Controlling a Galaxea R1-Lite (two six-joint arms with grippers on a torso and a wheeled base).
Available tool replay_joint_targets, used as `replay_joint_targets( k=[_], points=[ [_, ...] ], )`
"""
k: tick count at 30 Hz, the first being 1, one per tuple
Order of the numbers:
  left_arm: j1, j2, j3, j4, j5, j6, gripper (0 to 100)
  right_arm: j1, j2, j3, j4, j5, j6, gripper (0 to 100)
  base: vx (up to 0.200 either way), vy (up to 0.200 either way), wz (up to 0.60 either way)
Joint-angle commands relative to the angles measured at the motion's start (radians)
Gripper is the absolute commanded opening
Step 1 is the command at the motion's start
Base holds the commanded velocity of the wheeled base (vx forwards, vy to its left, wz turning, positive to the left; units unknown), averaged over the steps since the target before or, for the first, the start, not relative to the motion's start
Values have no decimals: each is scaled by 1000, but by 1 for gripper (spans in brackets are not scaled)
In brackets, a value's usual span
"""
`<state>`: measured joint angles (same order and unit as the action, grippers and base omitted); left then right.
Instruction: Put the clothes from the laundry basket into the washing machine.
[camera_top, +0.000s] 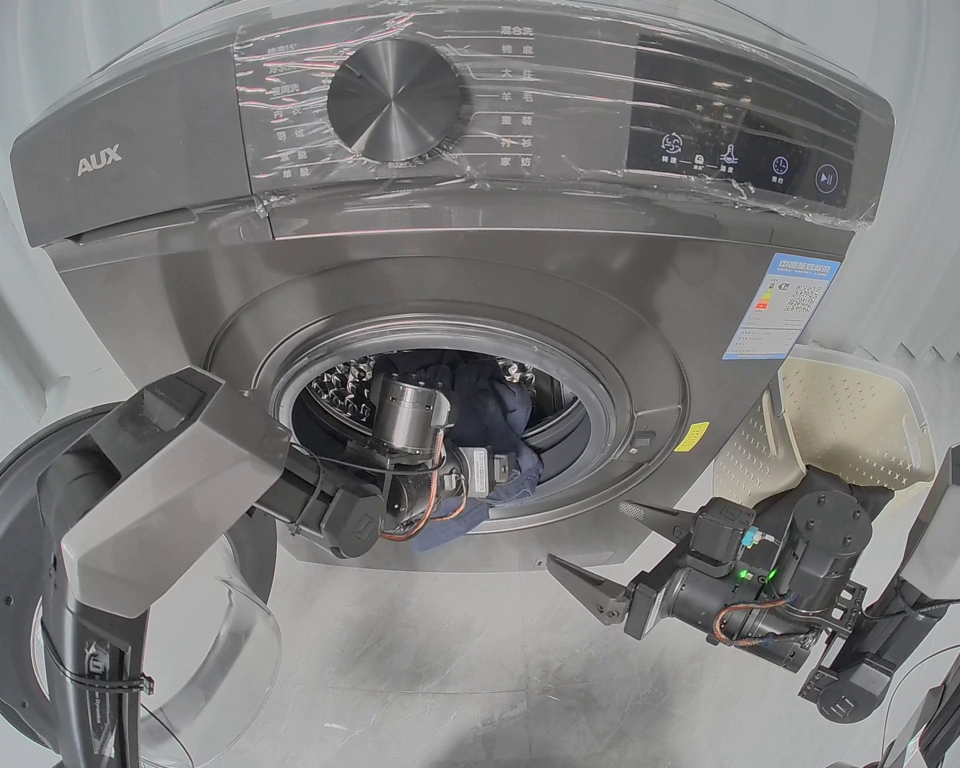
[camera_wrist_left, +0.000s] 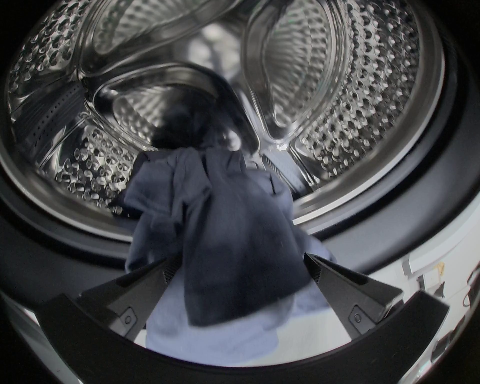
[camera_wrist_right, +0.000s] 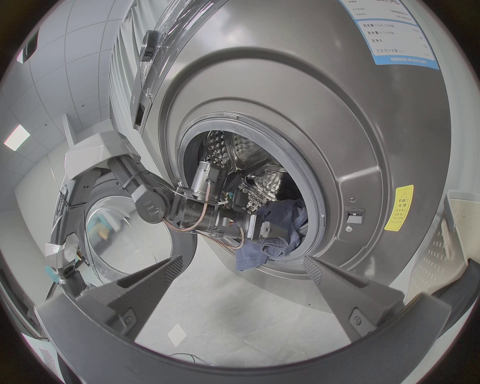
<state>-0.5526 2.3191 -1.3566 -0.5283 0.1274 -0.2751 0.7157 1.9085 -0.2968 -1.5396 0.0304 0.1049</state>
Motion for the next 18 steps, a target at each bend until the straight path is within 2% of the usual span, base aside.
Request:
replay_joint_targets(
  k=[1,4,9,10,18],
  points=[
    [-23,-67,88,25,-26,7,100,1,3,-1,-1,0,-1,100,0,0,0],
    [-21,-27,88,11,-26,42,100,2,3,-1,-1,0,-1,100,0,0,0],
    [-12,26,76,-52,-20,54,100,2,3,-1,-1,0,-1,100,0,0,0],
    [-10,36,70,-53,-20,56,0,2,3,-1,-1,0,-1,100,0,0,0],
    [-1,49,30,-55,-23,56,0,2,3,-2,-1,0,-1,100,0,0,0]
  ],
)
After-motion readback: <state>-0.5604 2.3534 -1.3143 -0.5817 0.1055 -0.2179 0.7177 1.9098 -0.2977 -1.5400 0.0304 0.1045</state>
